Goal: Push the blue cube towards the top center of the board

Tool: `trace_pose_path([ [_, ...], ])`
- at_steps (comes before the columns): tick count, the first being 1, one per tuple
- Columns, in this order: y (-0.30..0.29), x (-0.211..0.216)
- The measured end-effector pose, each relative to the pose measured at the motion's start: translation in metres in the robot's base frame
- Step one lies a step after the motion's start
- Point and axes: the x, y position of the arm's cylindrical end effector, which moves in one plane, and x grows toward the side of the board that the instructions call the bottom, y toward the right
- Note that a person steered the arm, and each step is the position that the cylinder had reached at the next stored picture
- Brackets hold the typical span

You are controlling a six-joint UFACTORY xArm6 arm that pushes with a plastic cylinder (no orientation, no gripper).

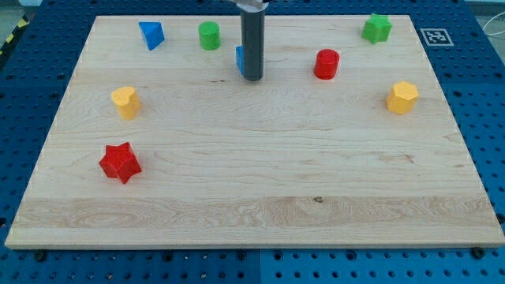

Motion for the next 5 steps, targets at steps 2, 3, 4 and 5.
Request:
trace_pose_path([
  [2,-0.023,0.001],
  [3,-0.052,-0.006],
  [4,-0.049,-0.031],
  [5,-0.026,-0.043],
])
